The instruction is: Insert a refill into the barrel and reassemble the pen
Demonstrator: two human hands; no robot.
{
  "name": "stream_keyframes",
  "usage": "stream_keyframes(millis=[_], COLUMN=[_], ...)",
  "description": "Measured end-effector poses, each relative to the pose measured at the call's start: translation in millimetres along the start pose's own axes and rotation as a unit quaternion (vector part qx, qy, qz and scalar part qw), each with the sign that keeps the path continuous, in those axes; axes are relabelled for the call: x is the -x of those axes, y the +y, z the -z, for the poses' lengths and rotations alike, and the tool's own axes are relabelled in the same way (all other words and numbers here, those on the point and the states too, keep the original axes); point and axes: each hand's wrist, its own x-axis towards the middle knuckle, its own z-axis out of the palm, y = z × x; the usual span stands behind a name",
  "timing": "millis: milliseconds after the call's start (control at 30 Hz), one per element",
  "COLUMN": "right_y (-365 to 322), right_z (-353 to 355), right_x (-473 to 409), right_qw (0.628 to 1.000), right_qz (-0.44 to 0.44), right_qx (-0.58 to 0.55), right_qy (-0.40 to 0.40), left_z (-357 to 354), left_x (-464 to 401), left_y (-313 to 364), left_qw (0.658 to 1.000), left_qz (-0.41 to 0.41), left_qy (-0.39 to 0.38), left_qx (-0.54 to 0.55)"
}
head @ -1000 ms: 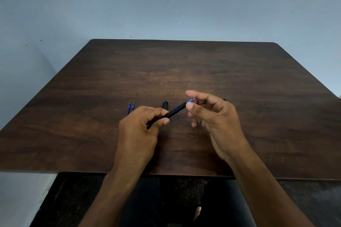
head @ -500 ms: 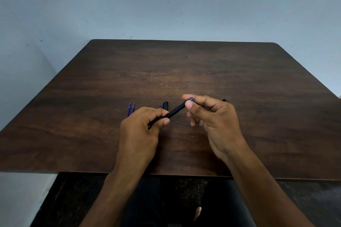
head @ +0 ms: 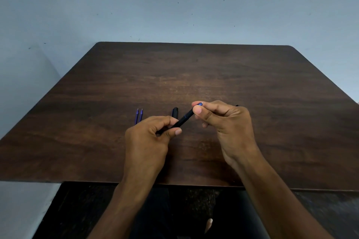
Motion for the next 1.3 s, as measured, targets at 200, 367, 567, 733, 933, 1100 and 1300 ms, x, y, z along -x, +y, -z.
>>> stream_keyframes(millis=[200, 367, 567, 733, 933, 1100, 1300], right_y=[3, -1, 2, 8, 9, 5, 11], right_z=[-9, -3, -23, -47, -63, -62, -38], right_x=[-5, -19, -36, -46, -48, -45, -30], right_qw=[0.999, 0.990, 0.939, 0.899, 0.859, 0.838, 0.938], right_qz=[-0.026, -0.069, -0.097, -0.089, -0.125, -0.135, -0.109], right_qx=[-0.006, 0.111, 0.323, 0.424, 0.490, 0.517, 0.326], right_qy=[0.019, -0.056, -0.068, -0.060, -0.085, -0.111, -0.046], left_z=[6, 22, 30, 27, 26, 27, 26], left_x=[1, -2, -6, -6, -7, -5, -4], left_y=[0, -10, -14, -16, -19, -22, -21], left_qw=[1.000, 0.999, 0.997, 0.997, 0.998, 0.998, 0.999], left_qz=[0.008, 0.037, 0.062, 0.064, 0.061, 0.049, 0.038], left_qy=[0.013, 0.037, 0.035, 0.028, 0.027, 0.029, 0.031], left_qx=[-0.001, -0.012, -0.014, -0.018, -0.017, -0.018, -0.016])
